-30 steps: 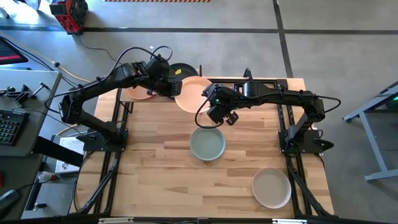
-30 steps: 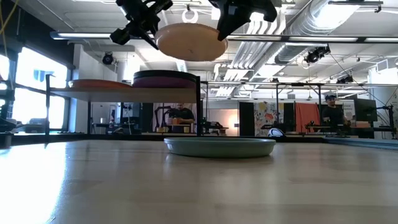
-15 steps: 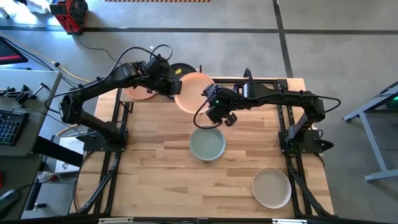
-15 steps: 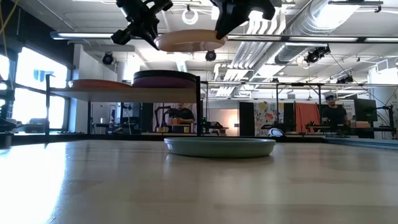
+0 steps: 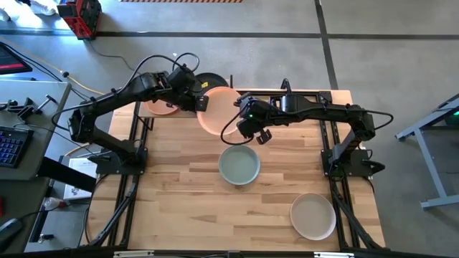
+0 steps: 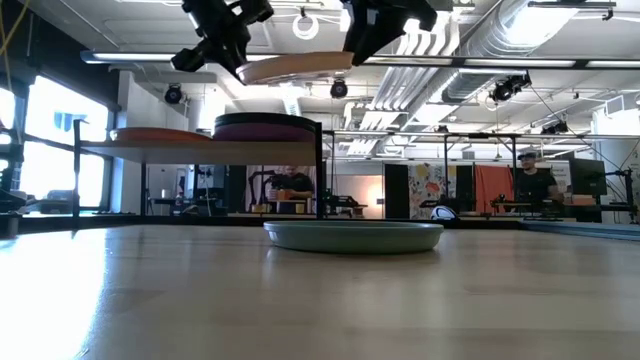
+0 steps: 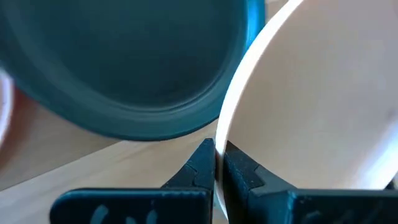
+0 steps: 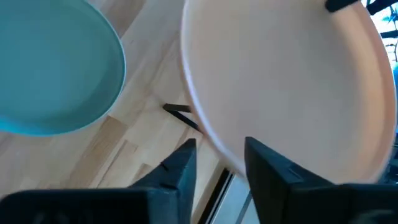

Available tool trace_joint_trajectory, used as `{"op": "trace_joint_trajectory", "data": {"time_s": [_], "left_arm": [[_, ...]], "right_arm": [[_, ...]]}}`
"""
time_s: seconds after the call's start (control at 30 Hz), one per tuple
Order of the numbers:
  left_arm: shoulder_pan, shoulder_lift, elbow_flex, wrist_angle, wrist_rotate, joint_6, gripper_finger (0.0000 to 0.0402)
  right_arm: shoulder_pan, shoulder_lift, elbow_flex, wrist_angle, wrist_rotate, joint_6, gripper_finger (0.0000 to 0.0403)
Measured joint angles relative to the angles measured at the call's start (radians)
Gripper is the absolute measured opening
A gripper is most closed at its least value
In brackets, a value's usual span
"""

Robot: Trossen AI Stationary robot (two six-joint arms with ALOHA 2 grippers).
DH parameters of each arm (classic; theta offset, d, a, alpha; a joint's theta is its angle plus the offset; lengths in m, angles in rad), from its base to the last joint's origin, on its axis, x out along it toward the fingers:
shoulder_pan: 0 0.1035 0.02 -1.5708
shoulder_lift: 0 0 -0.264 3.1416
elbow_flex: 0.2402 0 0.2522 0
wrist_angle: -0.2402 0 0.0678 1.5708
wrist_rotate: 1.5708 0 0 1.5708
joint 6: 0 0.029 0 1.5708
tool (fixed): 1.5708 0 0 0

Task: Place and stack plates onto a shelf
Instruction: Stack the light orange plate on top of the orange plate on the shelf

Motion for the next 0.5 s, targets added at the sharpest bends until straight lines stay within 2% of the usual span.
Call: {"op": "trace_joint_trajectory", "data": {"time_s": [0.17, 0.37, 0.5], "left_arm": [[0.053, -0.024, 0.000, -0.074, -0.005, 0.010, 0.0001], [0.132, -0.079, 0.000, -0.122, -0.005, 0.018, 0.0001], [0.190, -0.124, 0.000, -0.170, -0.050, 0.004, 0.0001]], "right_arm": [[0.000, -0.002, -0.001, -0.036, 0.000, 0.011, 0.0132], [0.000, -0.002, -0.001, -0.061, -0.004, 0.051, 0.0136], [0.000, -0.002, -0.001, -0.062, -0.005, 0.052, 0.0136]]}}
